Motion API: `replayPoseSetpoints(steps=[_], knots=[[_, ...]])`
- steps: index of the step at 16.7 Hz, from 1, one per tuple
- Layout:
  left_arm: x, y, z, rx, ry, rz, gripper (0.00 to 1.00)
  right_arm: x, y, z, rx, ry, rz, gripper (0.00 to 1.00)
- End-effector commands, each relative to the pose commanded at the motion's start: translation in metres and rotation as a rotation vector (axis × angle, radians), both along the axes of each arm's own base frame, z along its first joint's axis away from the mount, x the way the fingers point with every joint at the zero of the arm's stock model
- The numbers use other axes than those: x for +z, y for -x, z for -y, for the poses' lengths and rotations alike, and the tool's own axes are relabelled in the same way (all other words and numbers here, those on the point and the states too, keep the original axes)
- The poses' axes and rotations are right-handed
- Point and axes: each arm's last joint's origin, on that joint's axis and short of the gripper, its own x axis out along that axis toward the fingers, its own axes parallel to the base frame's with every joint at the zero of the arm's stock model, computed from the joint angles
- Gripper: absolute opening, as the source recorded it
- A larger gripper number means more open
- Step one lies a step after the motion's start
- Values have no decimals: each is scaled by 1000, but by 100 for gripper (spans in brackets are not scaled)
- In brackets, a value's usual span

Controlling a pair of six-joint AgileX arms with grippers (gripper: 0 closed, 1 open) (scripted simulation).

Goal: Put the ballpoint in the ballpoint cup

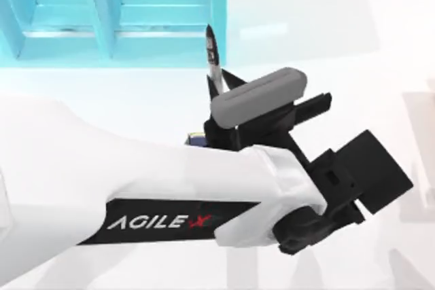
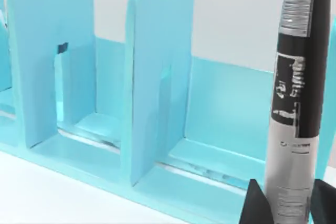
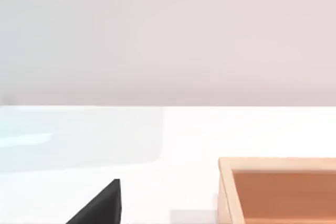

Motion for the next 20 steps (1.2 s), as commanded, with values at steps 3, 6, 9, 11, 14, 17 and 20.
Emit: replayPoseSetpoints(steps=[3,6,9,11,14,17,20], knots=[[4,0,-3,9,-46,-3,0,0,0,0,0,0,0,100],[7,0,-6,16,-78,2,0,0,0,0,0,0,0,100],[8,-1,-6,18,-78,6,0,0,0,0,0,0,0,100],[8,-1,-6,18,-78,6,0,0,0,0,0,0,0,100],[8,-1,-6,18,-78,6,23,0,0,0,0,0,0,100],[8,-1,-6,18,-78,6,45,0,0,0,0,0,0,100],[8,-1,-6,18,-78,6,68,0,0,0,0,0,0,100]])
